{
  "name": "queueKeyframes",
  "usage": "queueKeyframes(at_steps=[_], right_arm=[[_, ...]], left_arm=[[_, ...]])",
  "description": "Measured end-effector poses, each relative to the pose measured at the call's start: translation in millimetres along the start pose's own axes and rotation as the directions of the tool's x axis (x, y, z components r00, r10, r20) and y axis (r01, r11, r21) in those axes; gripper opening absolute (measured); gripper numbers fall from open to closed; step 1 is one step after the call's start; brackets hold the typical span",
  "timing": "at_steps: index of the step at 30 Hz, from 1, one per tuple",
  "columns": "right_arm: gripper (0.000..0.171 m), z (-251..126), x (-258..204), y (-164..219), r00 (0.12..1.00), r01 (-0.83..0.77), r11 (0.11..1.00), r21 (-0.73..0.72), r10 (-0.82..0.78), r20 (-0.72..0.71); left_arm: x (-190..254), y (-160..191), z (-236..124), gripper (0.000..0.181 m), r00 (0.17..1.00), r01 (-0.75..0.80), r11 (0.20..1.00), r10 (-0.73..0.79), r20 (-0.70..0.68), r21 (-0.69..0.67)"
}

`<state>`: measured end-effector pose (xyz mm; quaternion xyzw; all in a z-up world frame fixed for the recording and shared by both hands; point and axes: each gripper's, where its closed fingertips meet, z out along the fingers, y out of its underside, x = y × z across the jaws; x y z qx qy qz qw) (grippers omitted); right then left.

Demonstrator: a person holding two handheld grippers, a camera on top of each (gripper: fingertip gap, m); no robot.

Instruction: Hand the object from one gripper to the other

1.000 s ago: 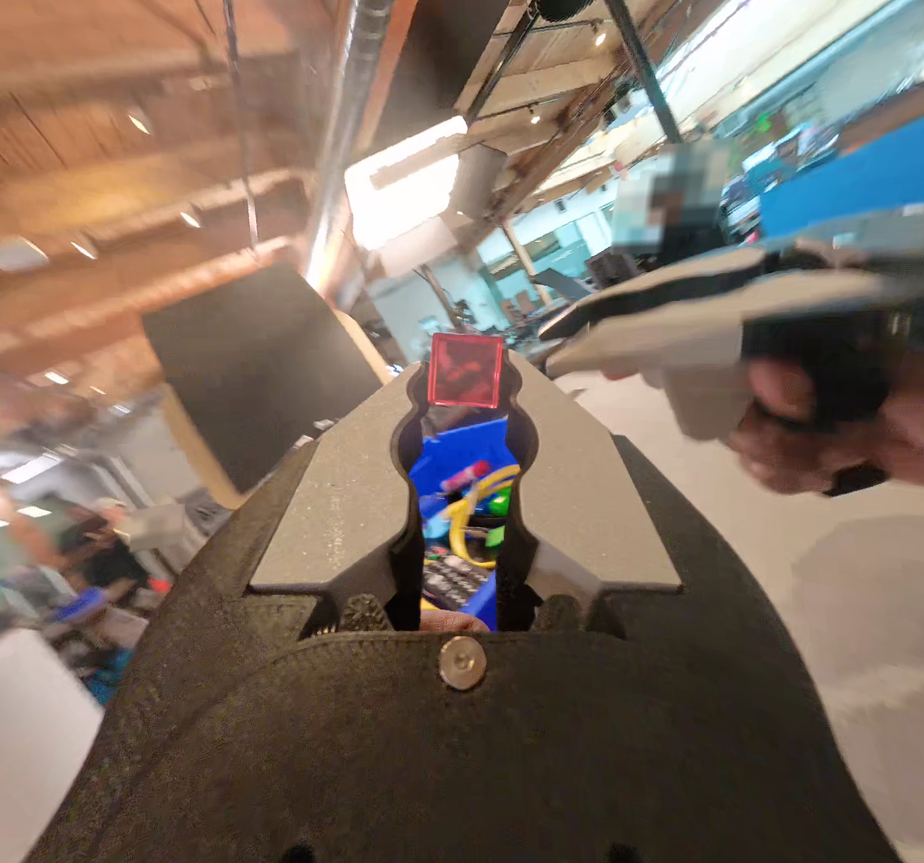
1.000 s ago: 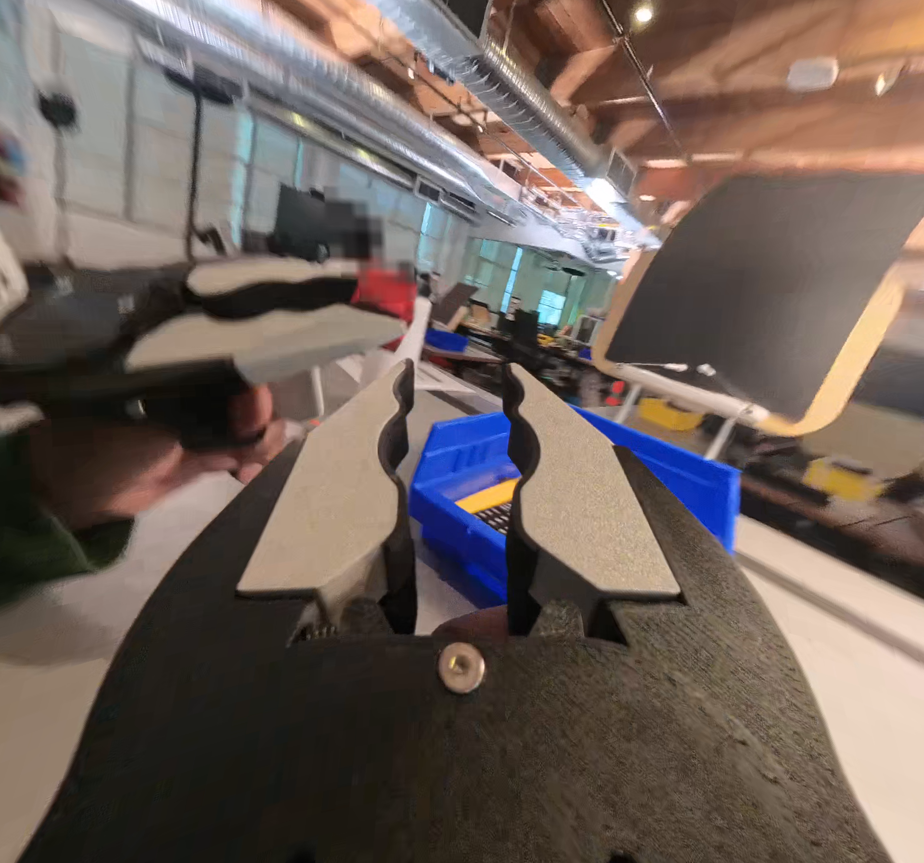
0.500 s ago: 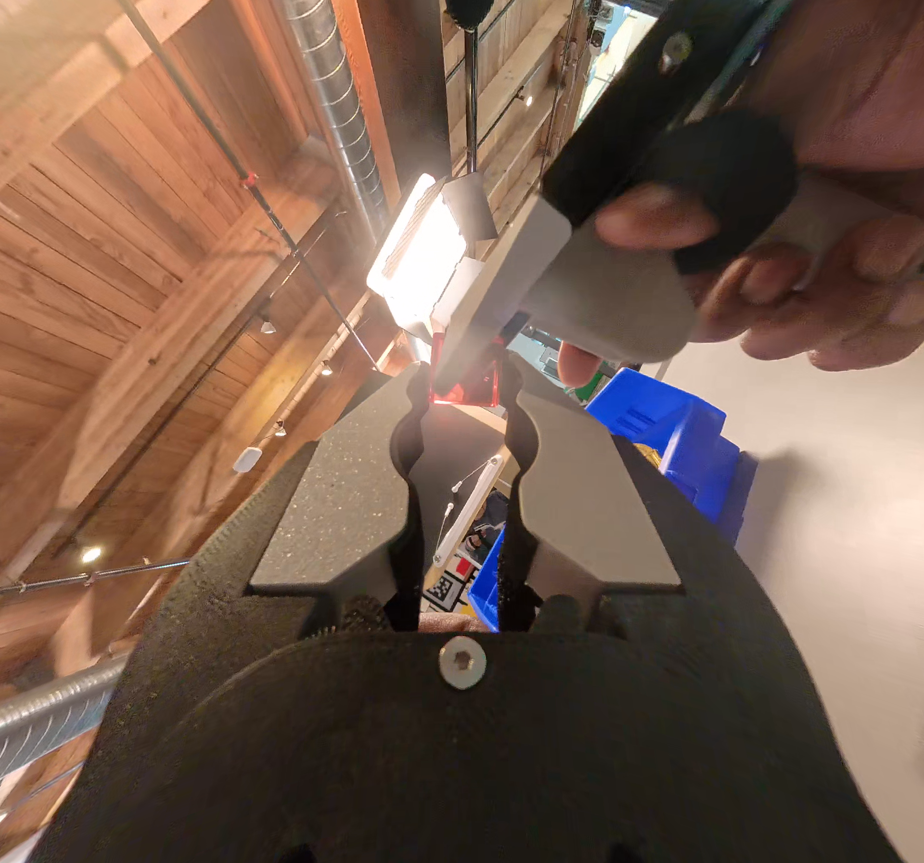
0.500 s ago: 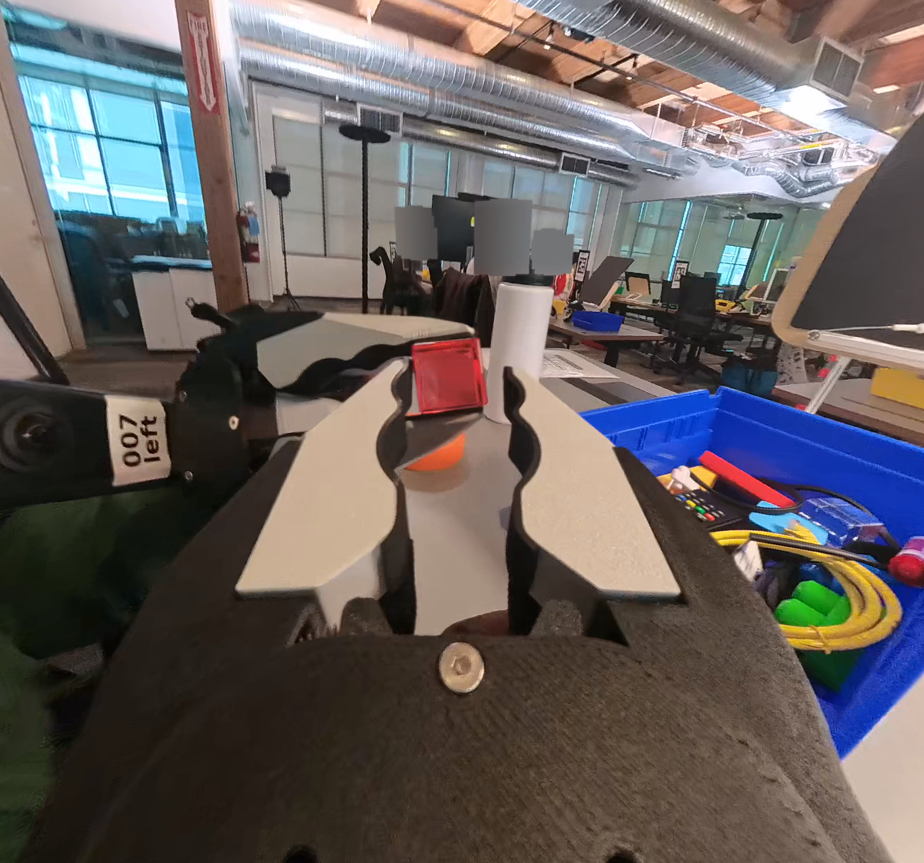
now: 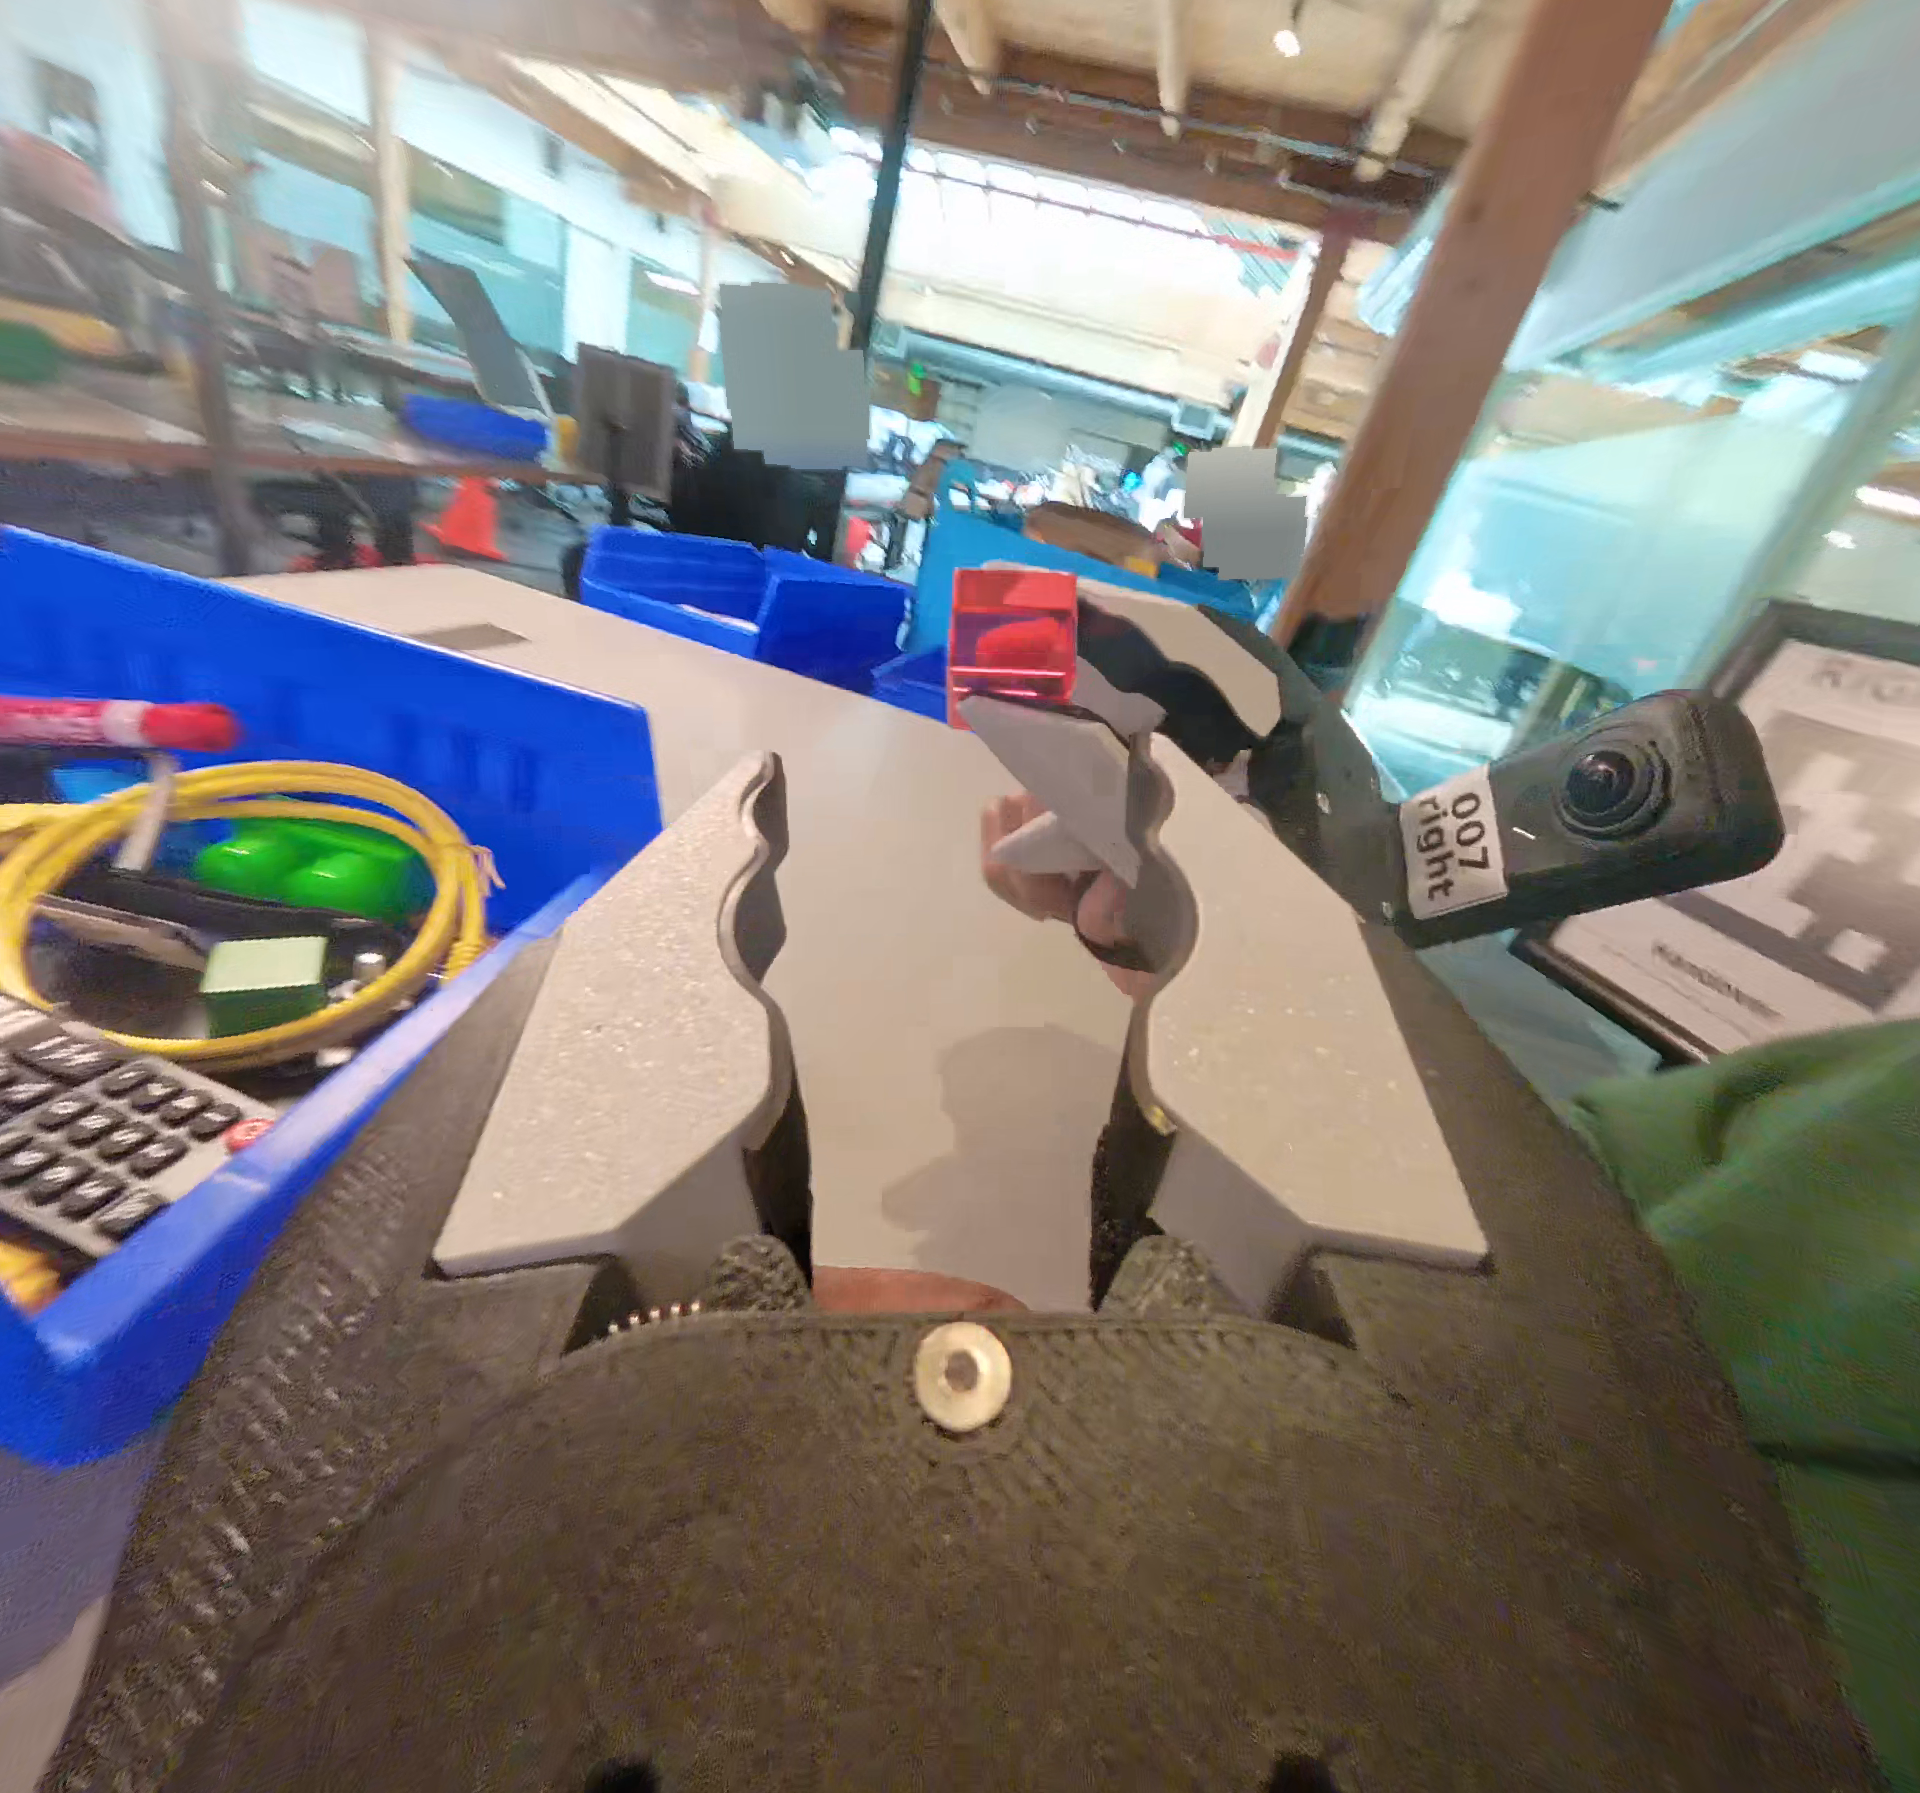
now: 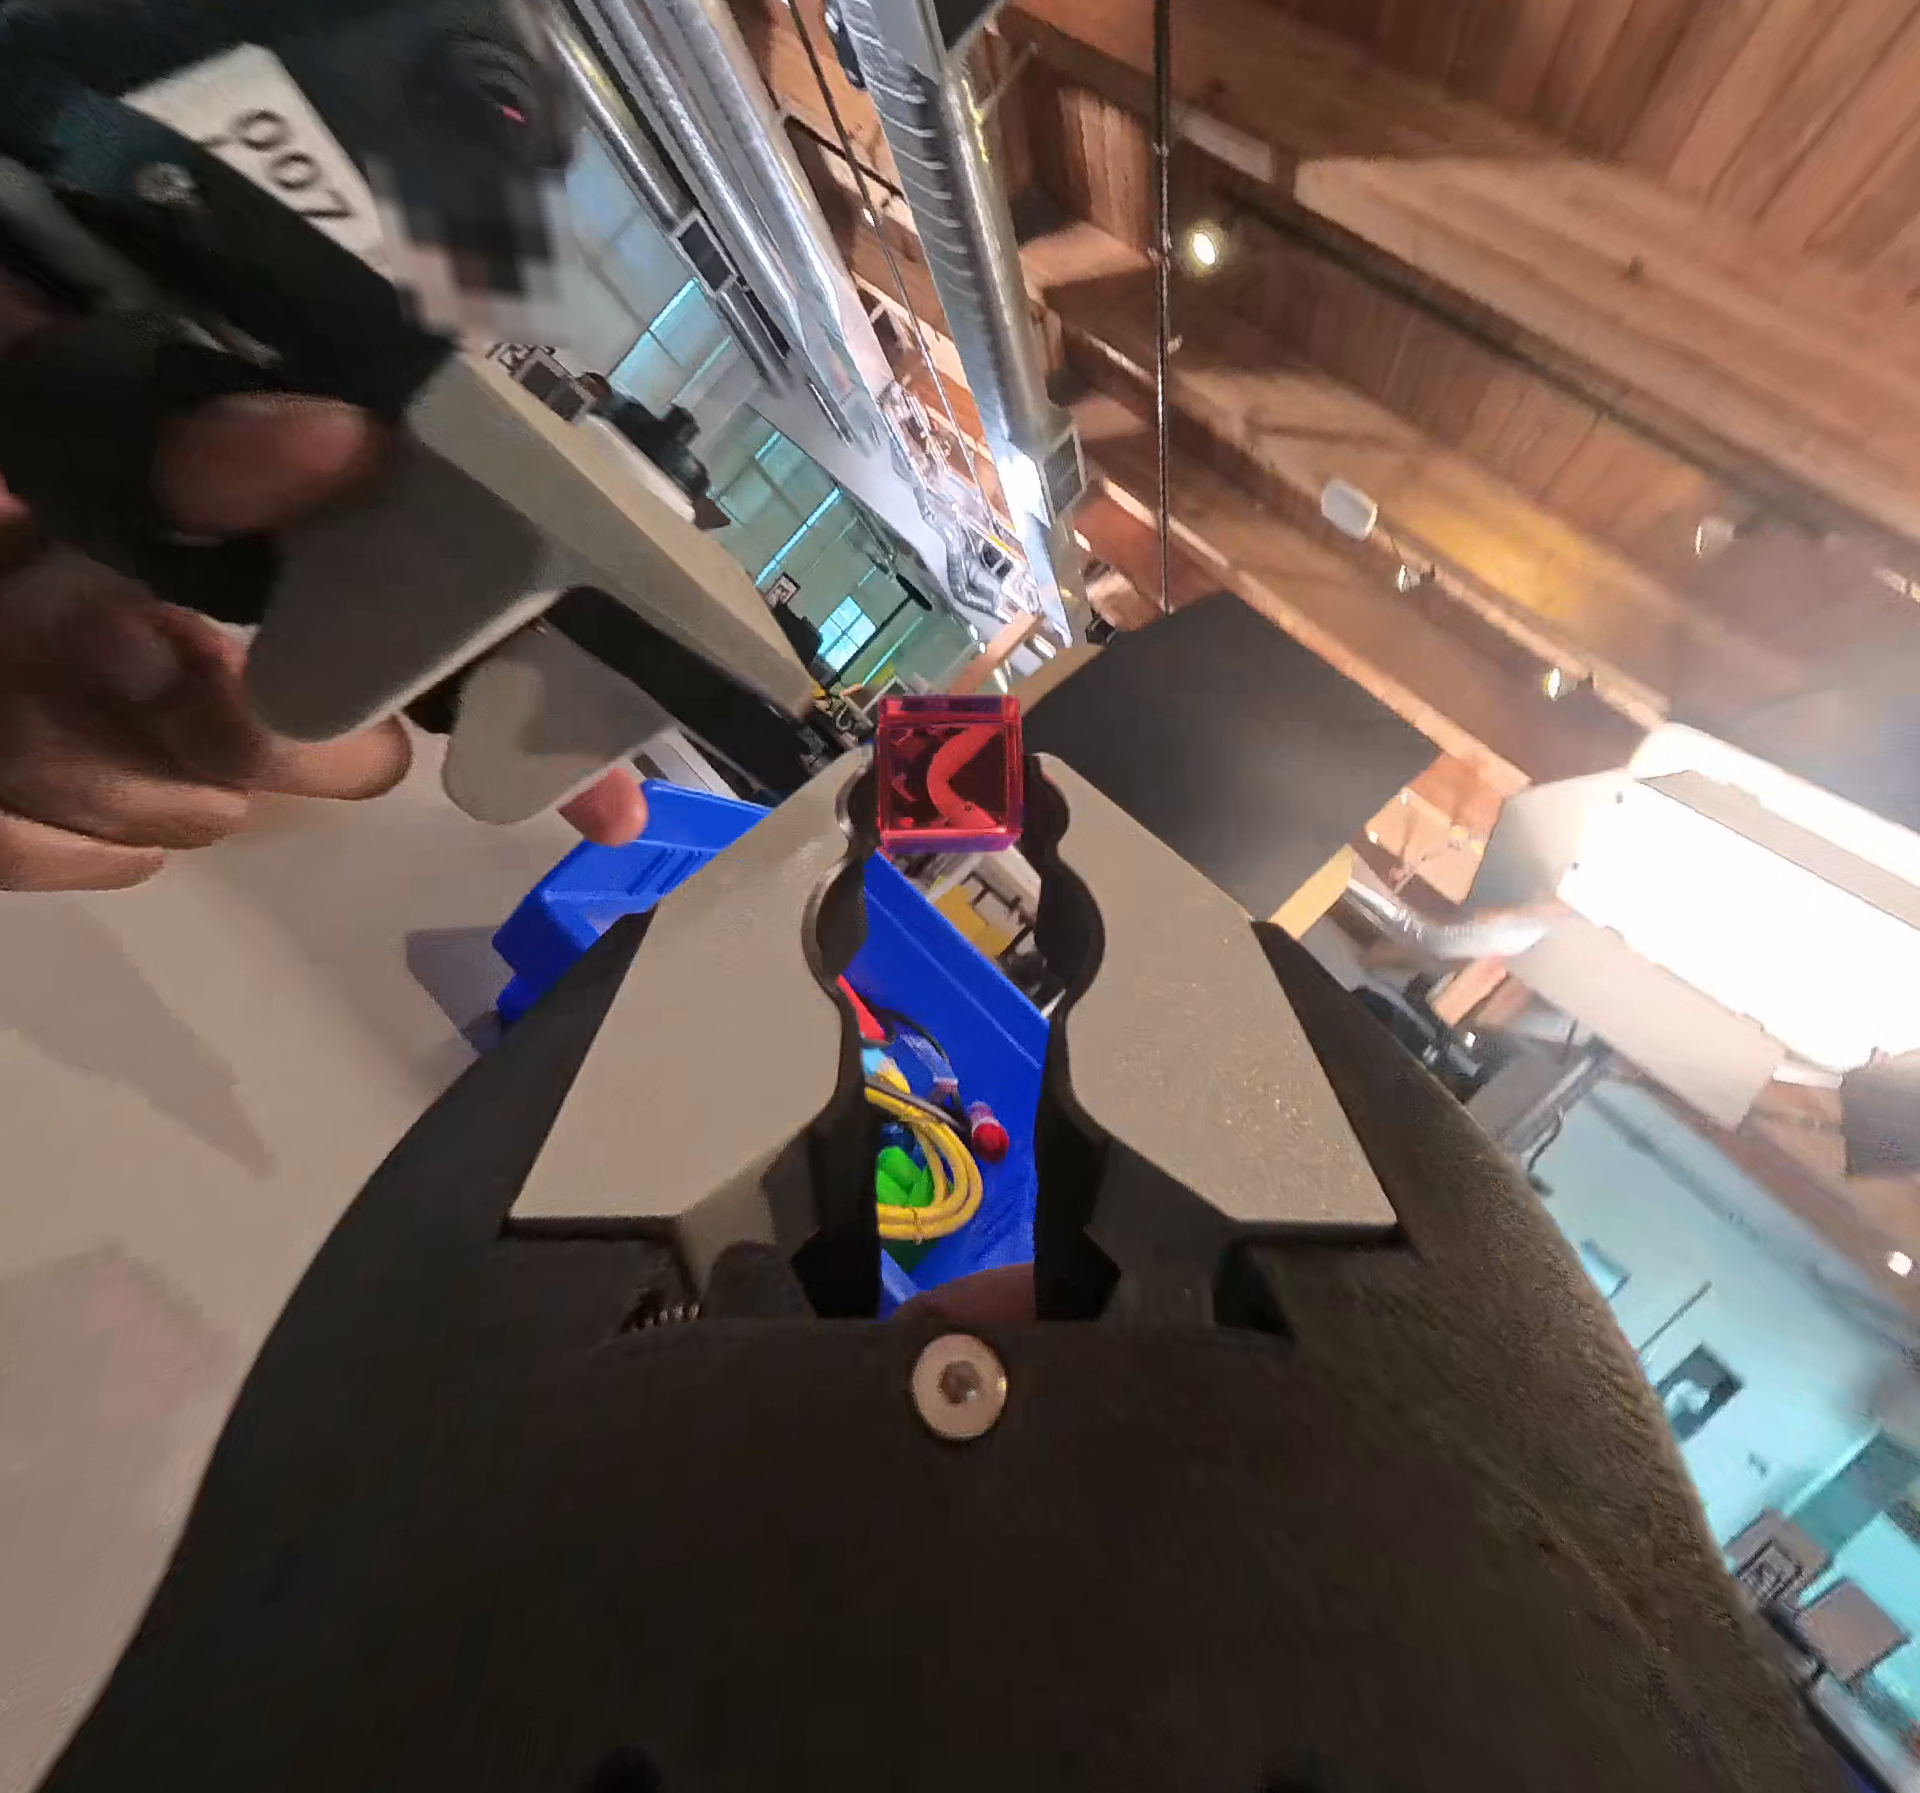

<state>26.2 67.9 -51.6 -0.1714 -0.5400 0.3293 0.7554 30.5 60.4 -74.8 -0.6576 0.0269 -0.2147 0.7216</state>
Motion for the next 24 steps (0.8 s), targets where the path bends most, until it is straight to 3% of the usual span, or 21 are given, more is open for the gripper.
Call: queueKeyframes(at_steps=[3, 5, 6, 8, 10, 14, 18, 21, 24], right_arm=[[0.027, -0.7, -19.6, -7.7, 0.993, 0.101, 0.994, 0.038, -0.103, 0.049], [0.027, 0.6, -22.8, -7.7, 0.987, 0.154, 0.987, 0.034, -0.155, 0.033], [0.029, 1.5, -23.2, -7.1, 0.988, 0.152, 0.988, 0.031, -0.153, 0.032], [0.029, 3.8, -24.0, -4.2, 0.996, 0.064, 0.998, 0.015, -0.065, 0.068], [0.04, 4.7, -22.4, -2.4, 0.989, -0.083, 0.997, -0.003, 0.083, 0.124], [0.05, 1.2, -8.6, -4.1, 0.878, -0.433, 0.901, -0.02, 0.426, 0.217], [0.051, -4.3, 3.5, -9.2, 0.554, -0.789, 0.609, -0.074, 0.759, 0.343], [0.054, -7.8, -3.1, -10.2, 0.396, -0.862, 0.485, -0.148, 0.826, 0.401], [0.054, -9.3, -15.6, -14.2, 0.352, -0.861, 0.47, -0.196, 0.828, 0.437]], left_arm=[[5.5, 5.1, 5.7, 0.062, 0.999, -0.032, 0.999, 0.032, -0.004, -0.018], [15.5, 8.6, 6.1, 0.033, 0.996, -0.06, 0.998, 0.058, -0.062, -0.031], [15.0, 8.1, 5.4, 0.03, 0.996, -0.076, 0.997, 0.074, -0.054, -0.028], [10.3, 8.3, 4.1, 0.028, 0.988, -0.153, 0.987, 0.152, -0.012, -0.042], [6.9, 2.7, 3.8, 0.028, 0.965, -0.257, 0.966, 0.258, 0.051, -0.03], [-8.1, -24.7, -7.7, 0.027, 0.788, -0.556, 0.831, 0.538, 0.3, -0.027], [-11.9, -43.7, -19.3, 0.027, 0.565, -0.741, 0.668, 0.676, 0.473, -0.069], [-2.5, -40.0, -15.7, 0.027, 0.364, -0.858, 0.489, 0.795, 0.484, -0.159], [6.1, -30.4, -8.4, 0.027, 0.228, -0.908, 0.356, 0.862, 0.453, -0.22]])
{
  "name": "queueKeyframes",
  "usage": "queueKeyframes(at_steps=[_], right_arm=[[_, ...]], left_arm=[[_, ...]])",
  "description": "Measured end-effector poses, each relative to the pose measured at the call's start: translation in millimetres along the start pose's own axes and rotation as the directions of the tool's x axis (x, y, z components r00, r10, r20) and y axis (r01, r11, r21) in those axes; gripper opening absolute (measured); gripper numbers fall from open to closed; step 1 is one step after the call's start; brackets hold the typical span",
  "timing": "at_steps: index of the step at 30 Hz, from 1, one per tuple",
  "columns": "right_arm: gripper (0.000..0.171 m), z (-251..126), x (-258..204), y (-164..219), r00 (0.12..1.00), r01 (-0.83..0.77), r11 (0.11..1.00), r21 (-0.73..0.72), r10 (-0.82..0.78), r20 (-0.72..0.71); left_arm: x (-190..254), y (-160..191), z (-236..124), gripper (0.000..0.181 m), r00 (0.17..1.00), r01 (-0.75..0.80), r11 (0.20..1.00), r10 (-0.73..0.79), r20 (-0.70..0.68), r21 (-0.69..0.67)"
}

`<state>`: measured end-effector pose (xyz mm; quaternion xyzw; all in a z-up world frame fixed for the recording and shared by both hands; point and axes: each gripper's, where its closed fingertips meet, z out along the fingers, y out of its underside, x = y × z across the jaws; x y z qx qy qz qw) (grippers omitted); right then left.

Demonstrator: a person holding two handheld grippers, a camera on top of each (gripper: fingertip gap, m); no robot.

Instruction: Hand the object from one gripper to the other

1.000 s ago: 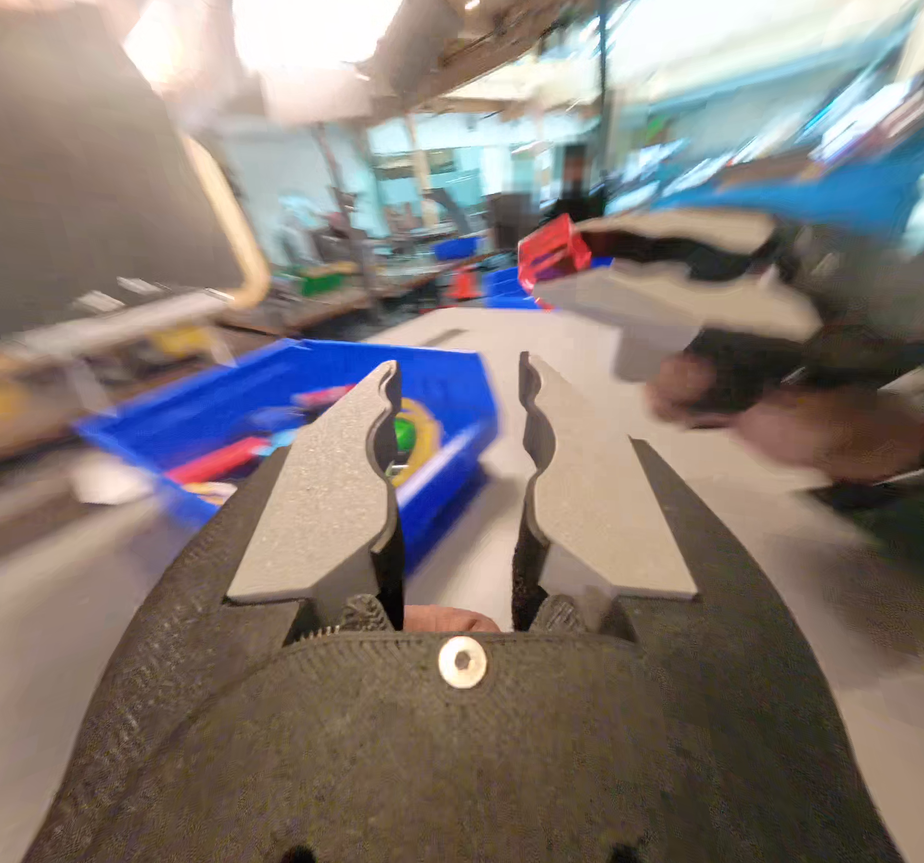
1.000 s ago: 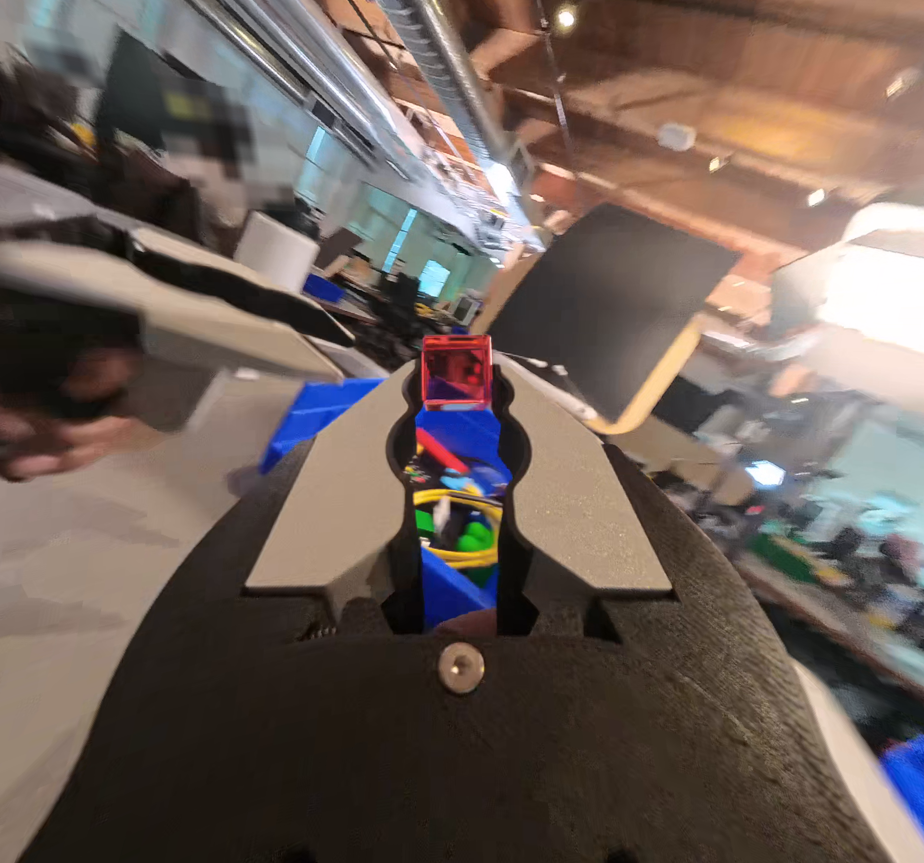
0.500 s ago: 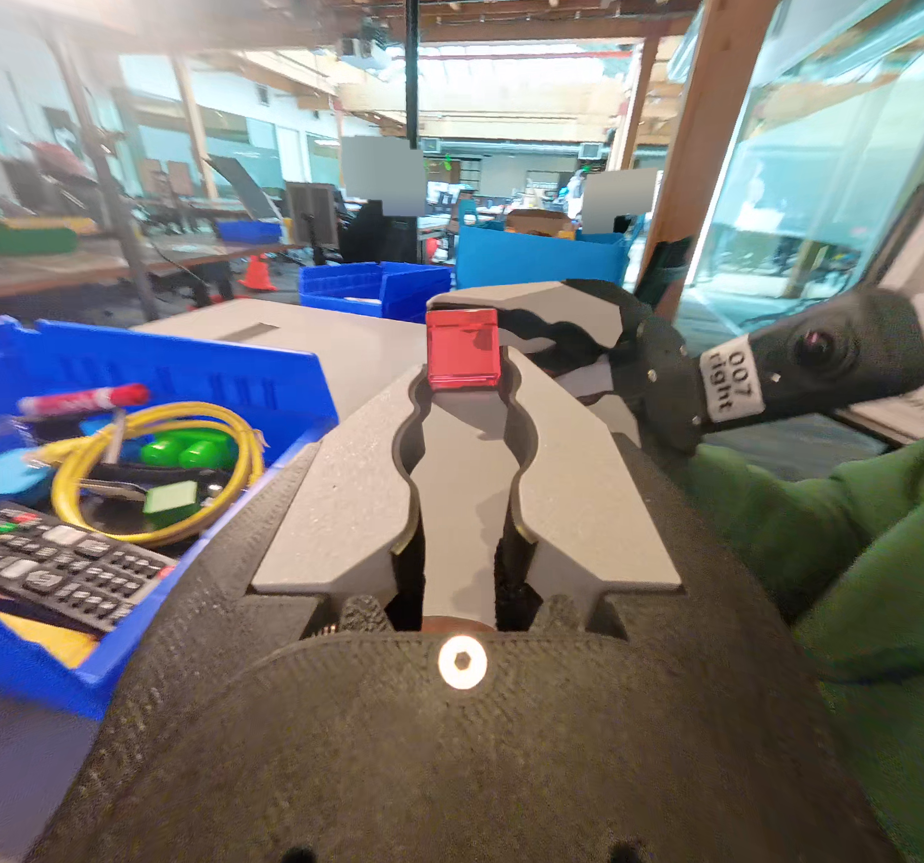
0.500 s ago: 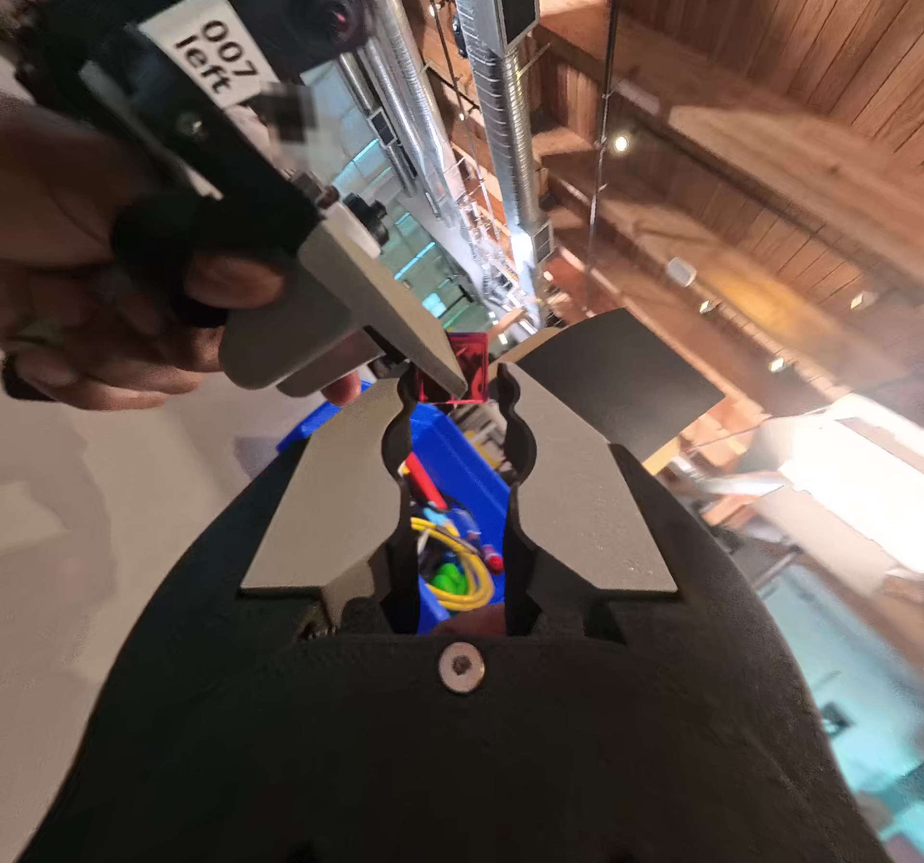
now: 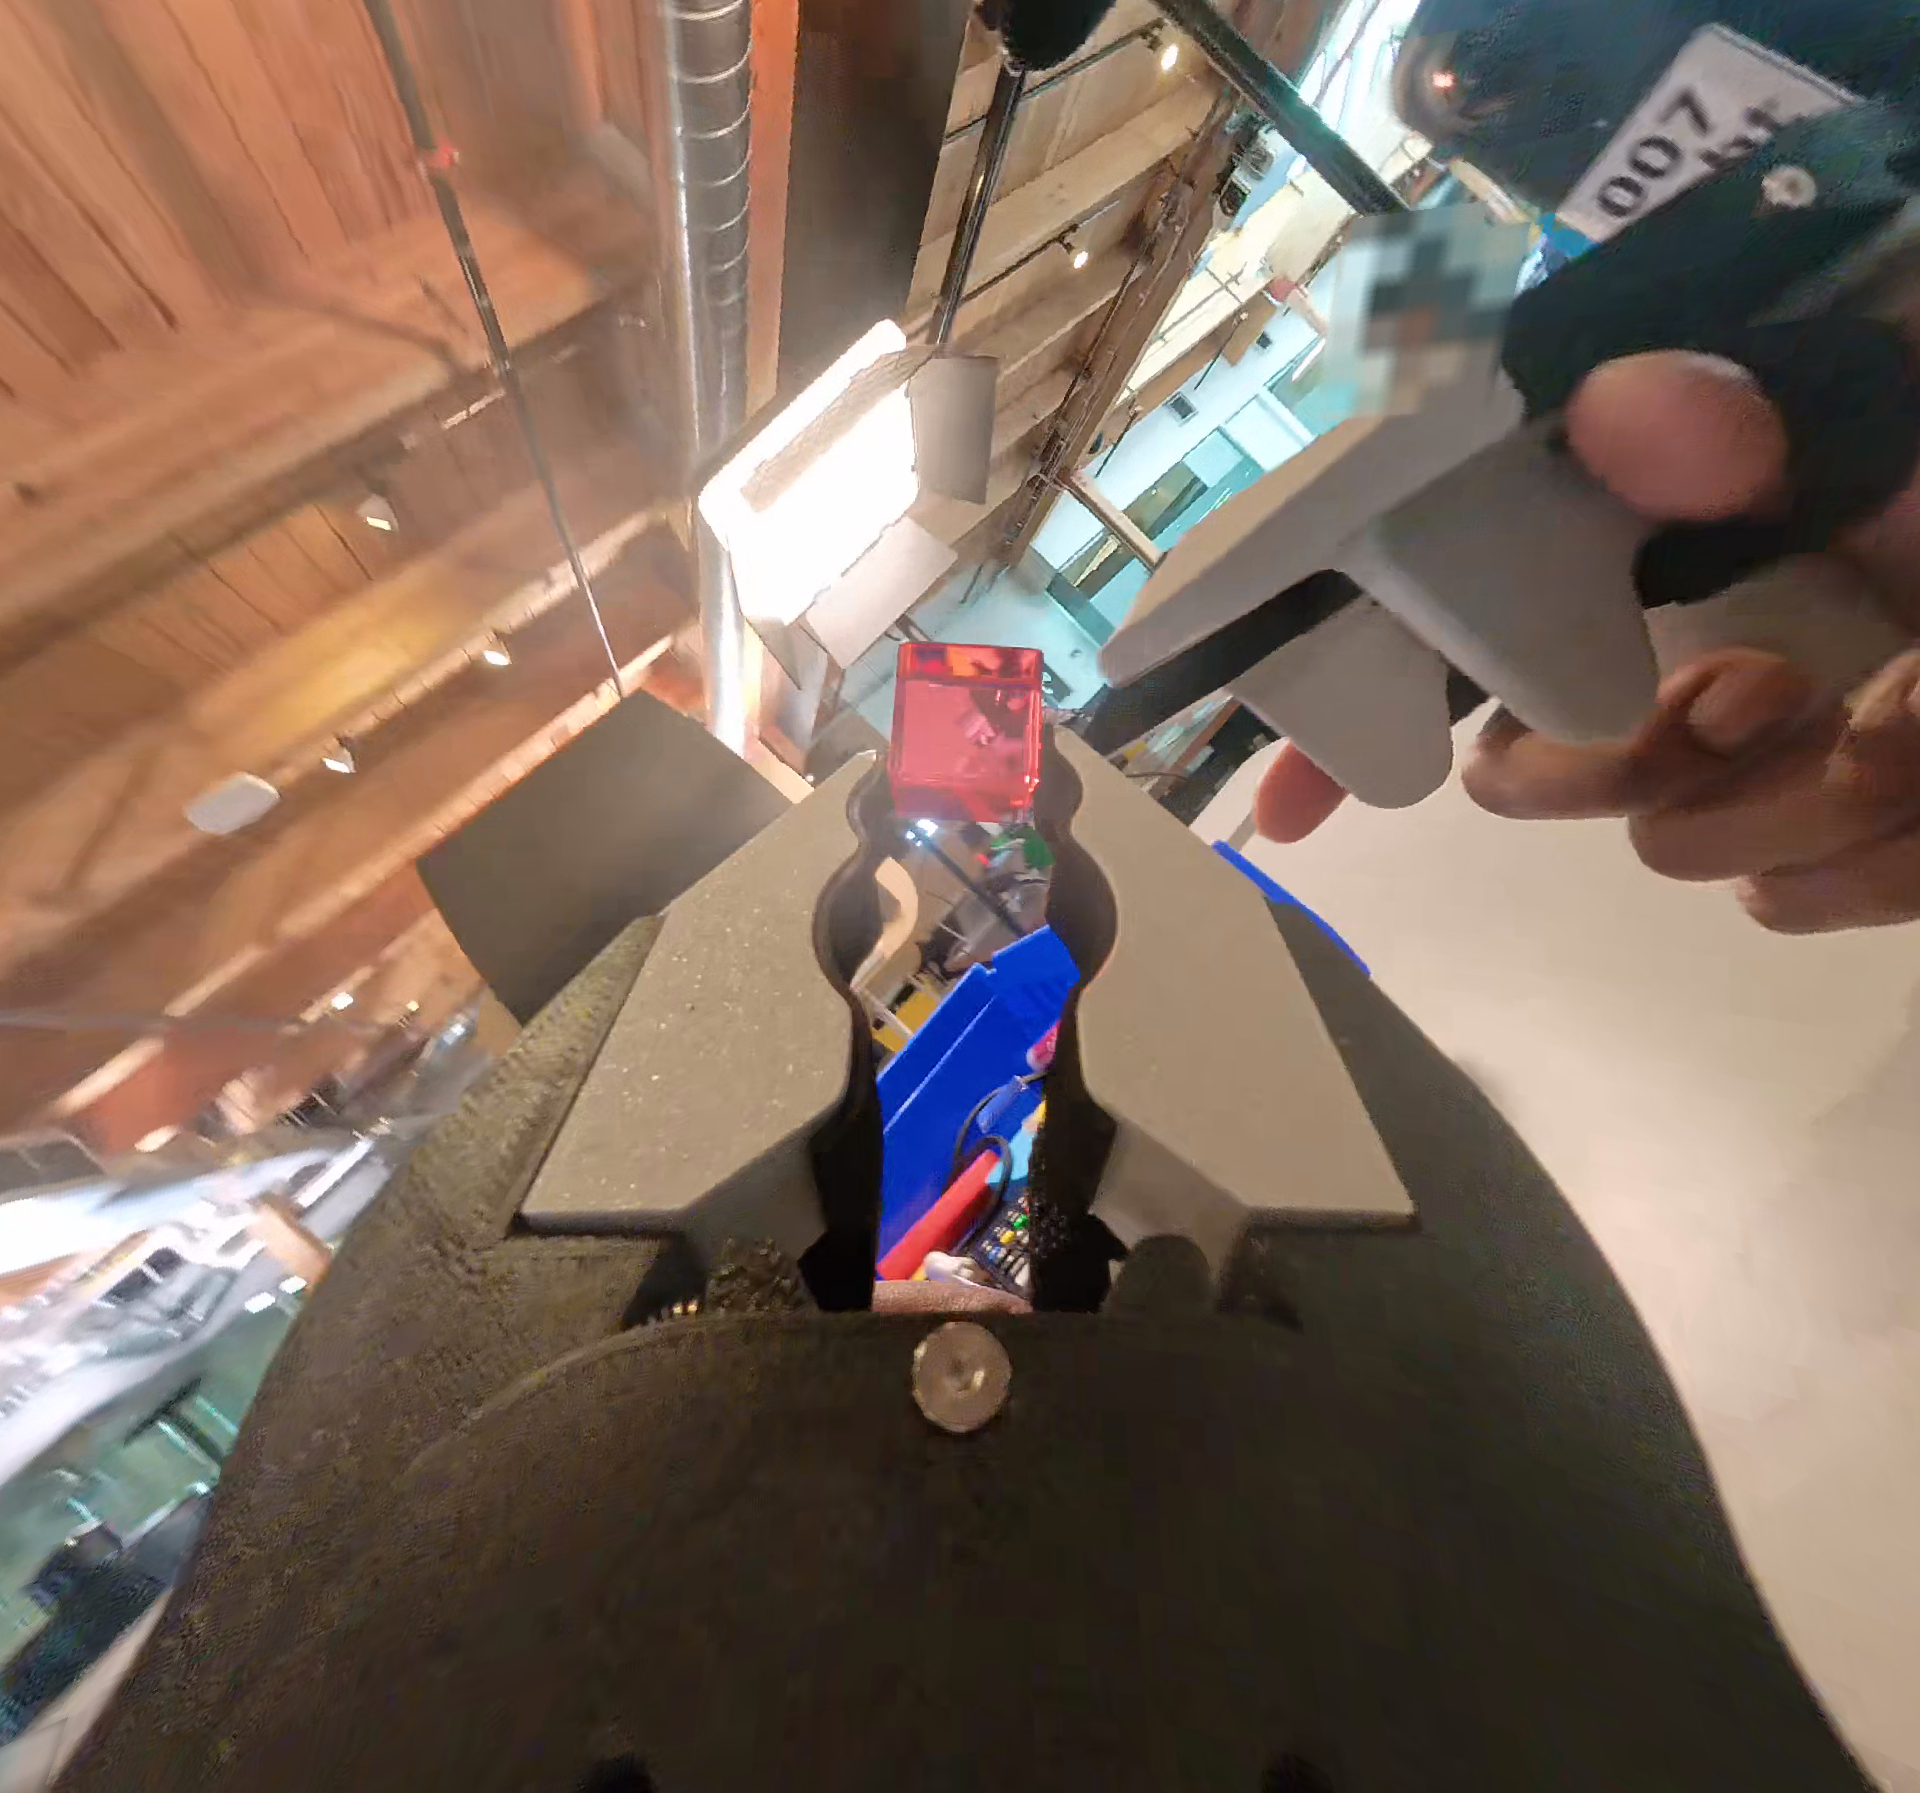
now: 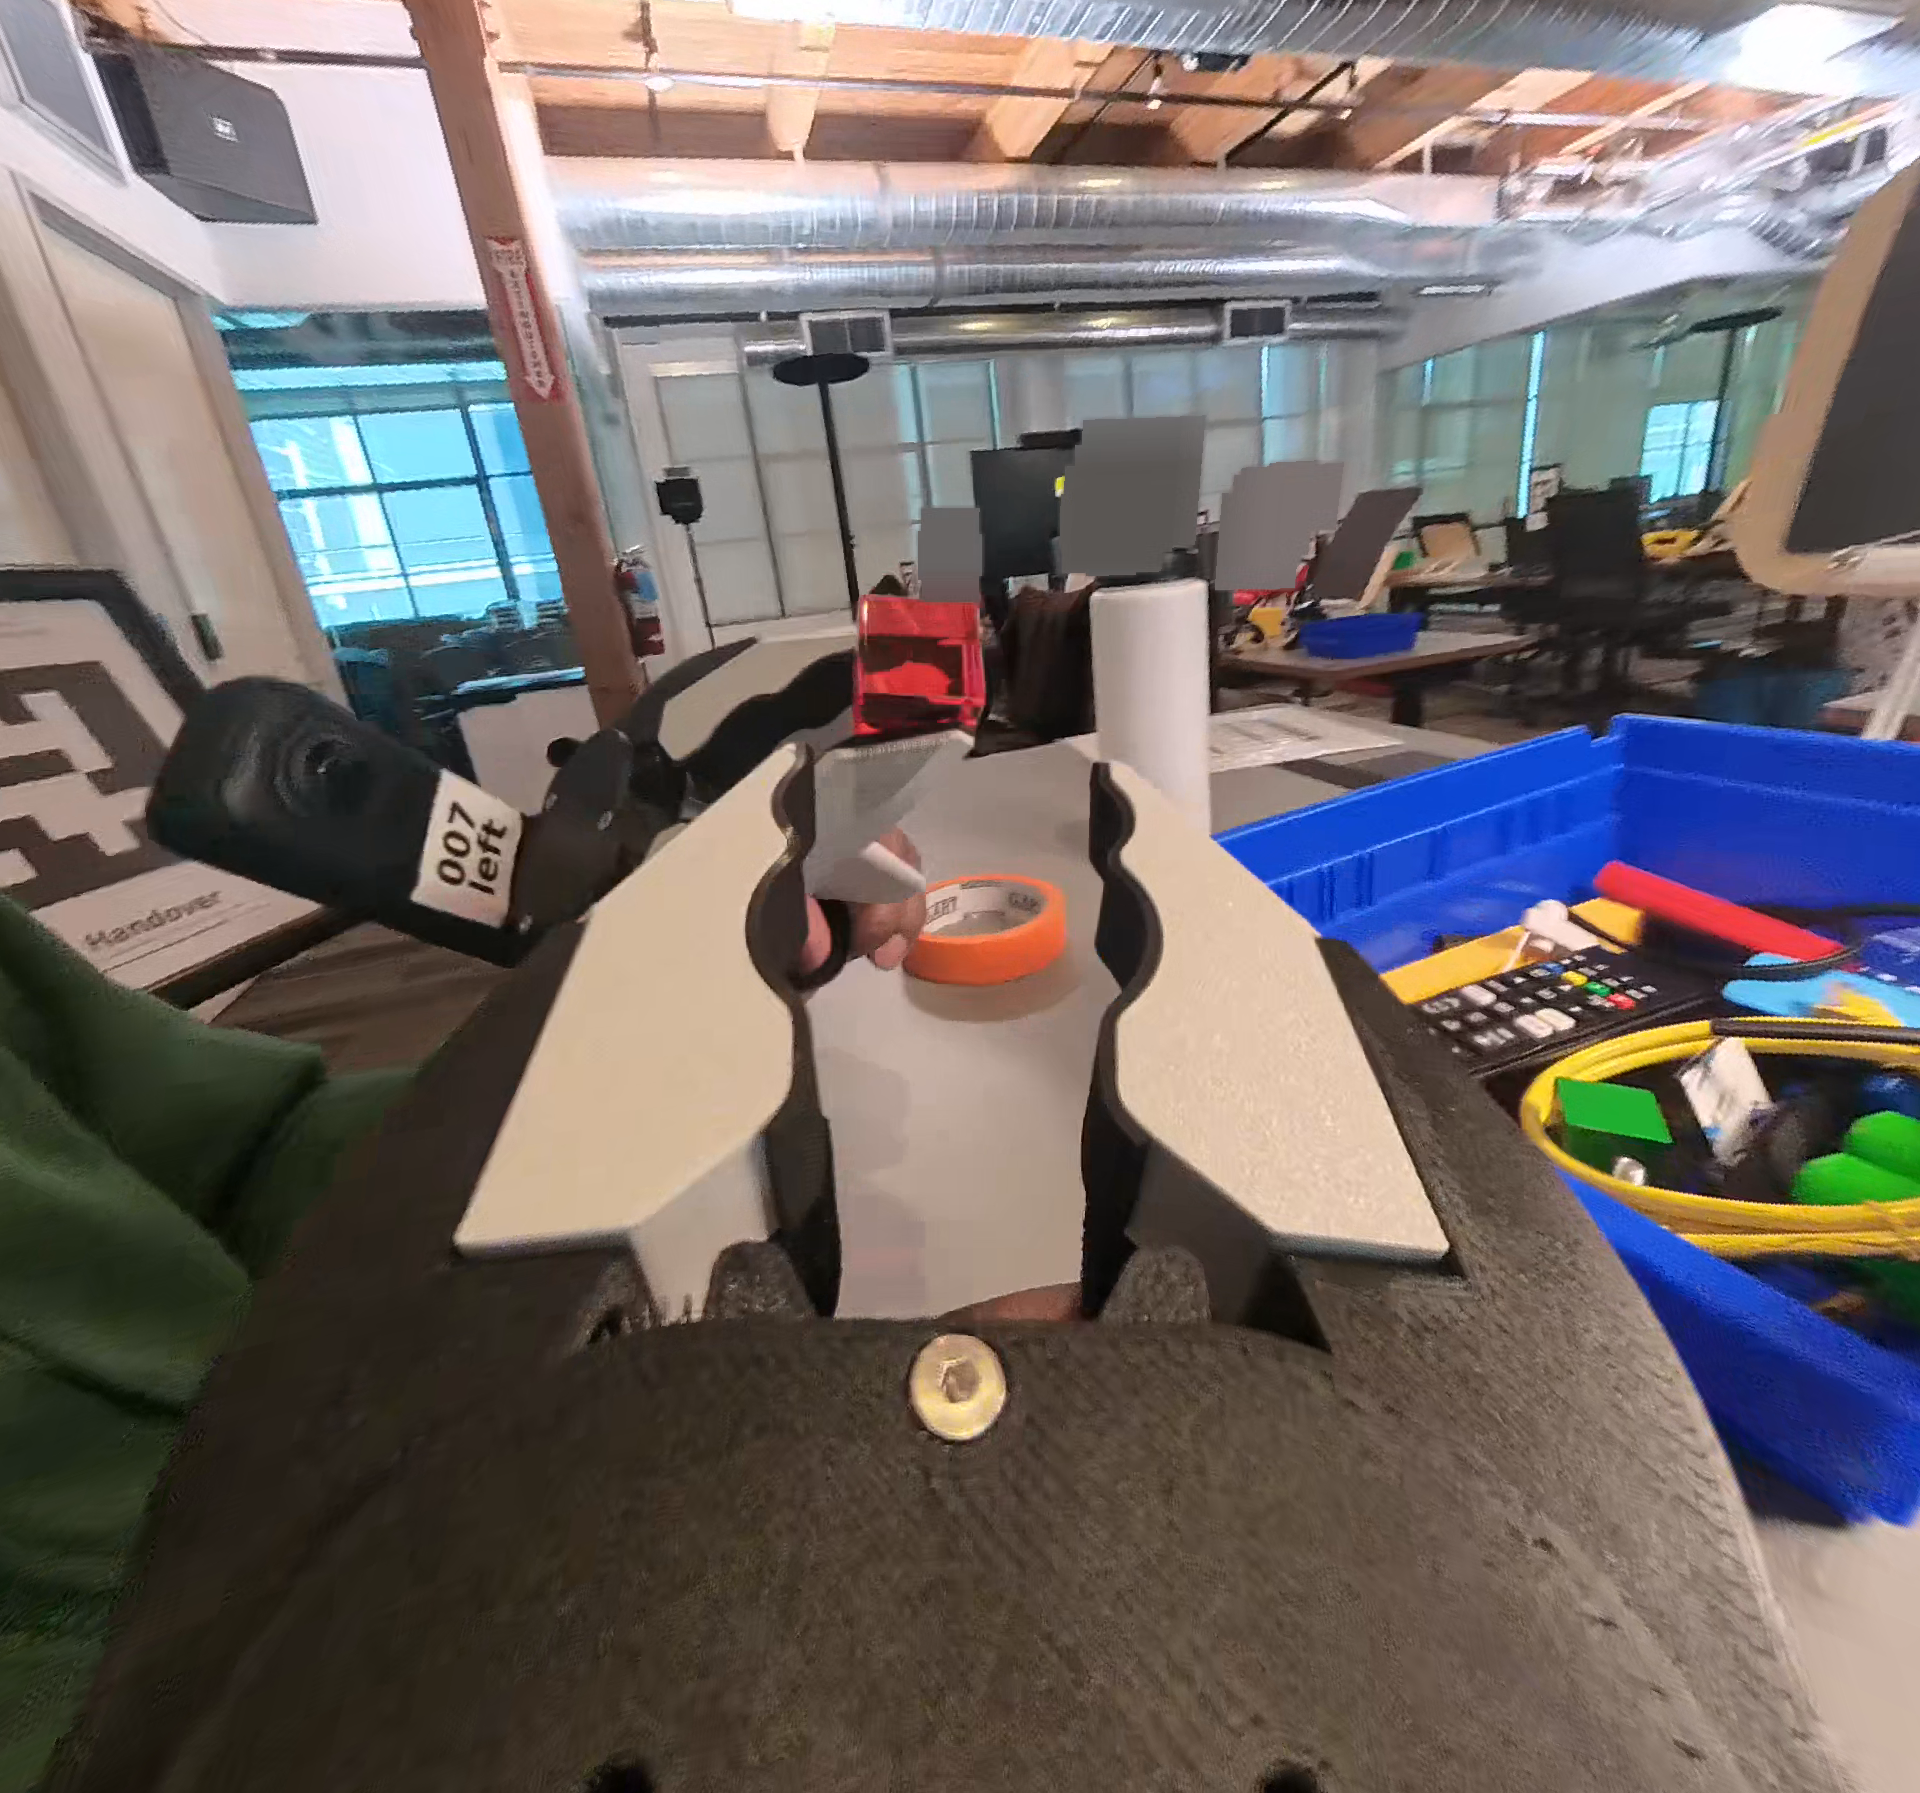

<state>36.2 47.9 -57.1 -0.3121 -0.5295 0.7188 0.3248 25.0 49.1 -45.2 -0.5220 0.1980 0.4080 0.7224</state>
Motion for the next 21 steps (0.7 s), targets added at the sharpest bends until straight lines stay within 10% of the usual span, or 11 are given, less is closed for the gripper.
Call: queueKeyframes(at_steps=[9, 15, 21], right_arm=[[0.027, 7.7, 0.5, 3.1, 0.95, 0.286, 0.958, -0.029, -0.287, -0.125], [0.026, -10.7, 49.6, -11.9, 0.651, 0.56, 0.801, -0.211, -0.583, -0.487], [0.027, -4.0, 58.5, 9.7, 0.371, 0.683, 0.555, -0.475, -0.824, -0.428]], left_arm=[[19.4, 5.3, 0.6, 0.026, 0.995, 0.008, 1.0, -0.01, -0.095, -0.02], [12.9, 33.3, 4.7, 0.037, 0.89, 0.412, 0.894, -0.436, -0.135, -0.176], [8.7, 27.5, 4.7, 0.055, 0.753, 0.613, 0.77, -0.637, -0.166, -0.176]])
